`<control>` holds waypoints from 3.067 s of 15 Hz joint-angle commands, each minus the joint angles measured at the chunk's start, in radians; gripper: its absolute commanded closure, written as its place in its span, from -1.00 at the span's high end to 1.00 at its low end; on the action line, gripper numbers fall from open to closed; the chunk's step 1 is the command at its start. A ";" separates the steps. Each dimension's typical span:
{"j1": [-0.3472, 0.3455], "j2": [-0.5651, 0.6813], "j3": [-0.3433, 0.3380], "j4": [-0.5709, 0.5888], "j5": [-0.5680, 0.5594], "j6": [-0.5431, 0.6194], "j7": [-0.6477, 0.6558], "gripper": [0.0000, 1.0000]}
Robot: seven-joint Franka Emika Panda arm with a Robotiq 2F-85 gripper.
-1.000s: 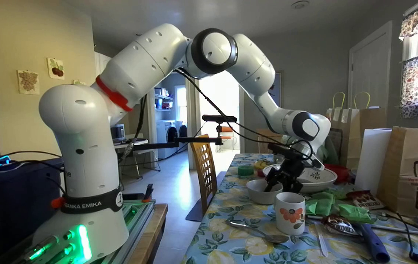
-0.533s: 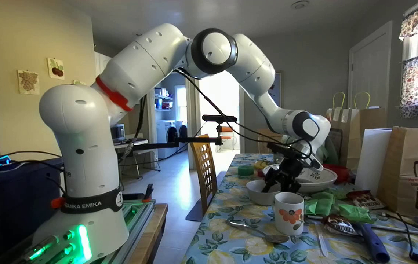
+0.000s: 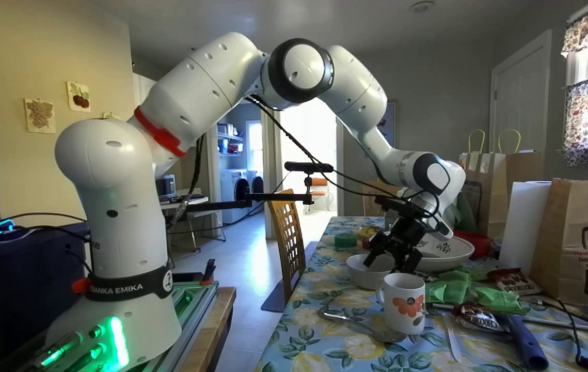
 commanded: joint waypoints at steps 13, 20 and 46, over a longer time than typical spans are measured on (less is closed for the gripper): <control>0.011 0.000 0.006 0.028 -0.038 -0.051 -0.014 0.64; 0.013 0.000 0.007 0.011 -0.069 -0.046 -0.033 0.56; 0.041 0.010 0.019 -0.058 -0.239 -0.044 -0.118 0.17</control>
